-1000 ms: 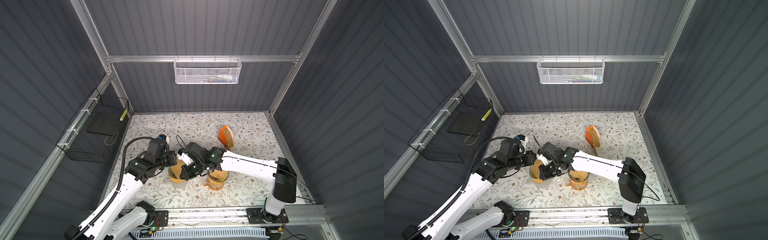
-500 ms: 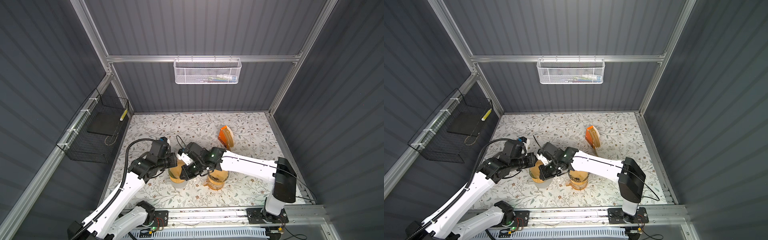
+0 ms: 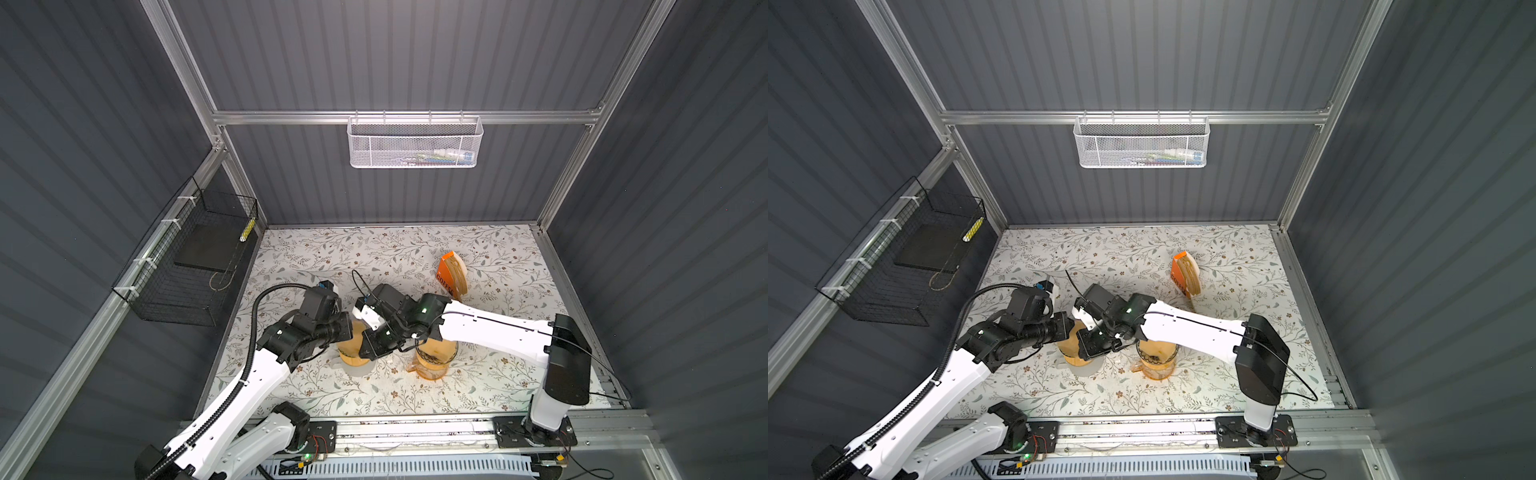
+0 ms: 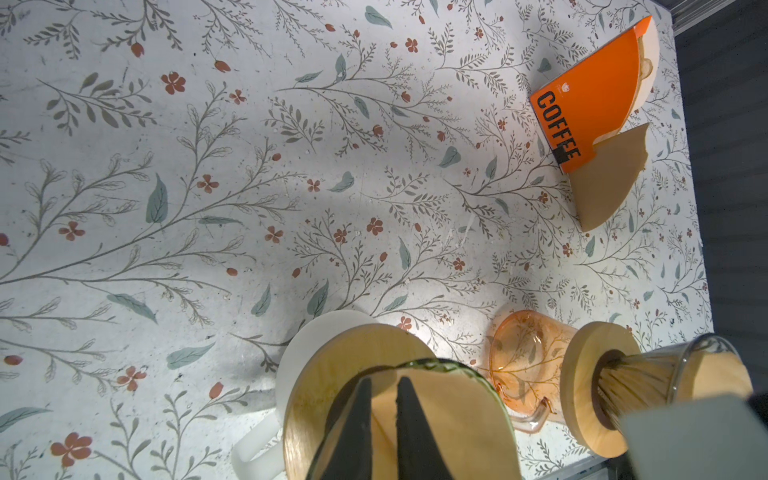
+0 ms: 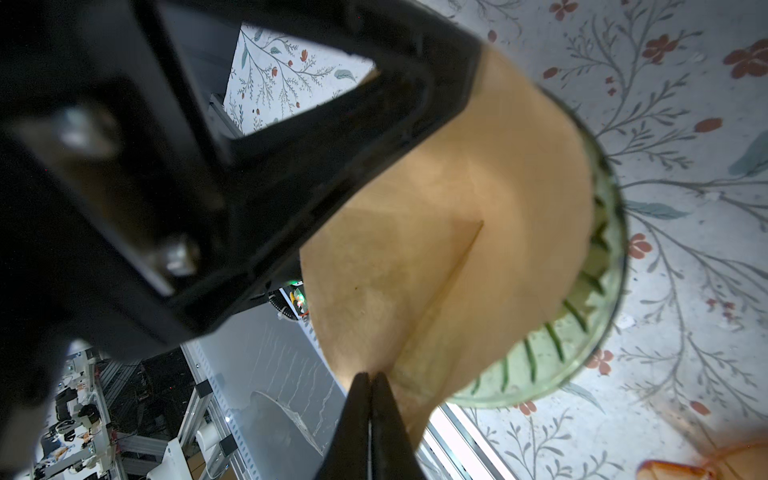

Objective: Place the coffee filter in the dripper

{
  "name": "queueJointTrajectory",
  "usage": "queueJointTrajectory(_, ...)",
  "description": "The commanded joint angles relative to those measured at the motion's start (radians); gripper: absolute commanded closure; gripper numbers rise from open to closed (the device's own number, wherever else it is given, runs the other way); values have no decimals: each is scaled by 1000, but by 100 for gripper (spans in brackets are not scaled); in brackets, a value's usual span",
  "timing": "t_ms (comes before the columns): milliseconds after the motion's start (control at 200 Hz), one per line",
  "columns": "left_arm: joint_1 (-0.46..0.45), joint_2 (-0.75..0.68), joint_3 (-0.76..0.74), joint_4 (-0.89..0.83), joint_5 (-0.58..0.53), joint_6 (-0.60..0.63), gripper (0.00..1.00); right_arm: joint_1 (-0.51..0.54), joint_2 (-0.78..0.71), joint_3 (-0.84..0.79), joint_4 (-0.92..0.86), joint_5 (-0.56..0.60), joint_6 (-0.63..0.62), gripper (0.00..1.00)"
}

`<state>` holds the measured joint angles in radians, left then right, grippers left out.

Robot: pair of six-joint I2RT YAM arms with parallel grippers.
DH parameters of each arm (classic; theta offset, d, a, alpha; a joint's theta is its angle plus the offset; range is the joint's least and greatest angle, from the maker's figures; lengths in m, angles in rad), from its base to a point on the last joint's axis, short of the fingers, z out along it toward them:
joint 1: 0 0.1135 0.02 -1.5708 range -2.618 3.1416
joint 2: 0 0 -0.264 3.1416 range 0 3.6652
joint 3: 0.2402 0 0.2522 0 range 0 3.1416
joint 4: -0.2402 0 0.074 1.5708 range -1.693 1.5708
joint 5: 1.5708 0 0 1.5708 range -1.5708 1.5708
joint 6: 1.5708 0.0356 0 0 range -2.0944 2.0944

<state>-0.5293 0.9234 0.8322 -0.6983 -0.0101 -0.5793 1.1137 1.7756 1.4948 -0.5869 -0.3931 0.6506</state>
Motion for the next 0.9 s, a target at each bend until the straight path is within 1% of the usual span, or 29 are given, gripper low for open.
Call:
queueJointTrajectory(0,-1,-24,-16,-13,-22,11,85,3,18,38,-42,16,1,92)
queueJointTrajectory(420,-1,-26,-25,-6,-15,9,85,3,36,61,-78,30,-4,92)
queueJointTrajectory(725,-1,-20,1,-12,3,6,85,3,38,68,-80,30,-11,92)
queueJointTrajectory(896,-1,-30,40,-27,13,6,85,3,24,82,-87,40,-21,92)
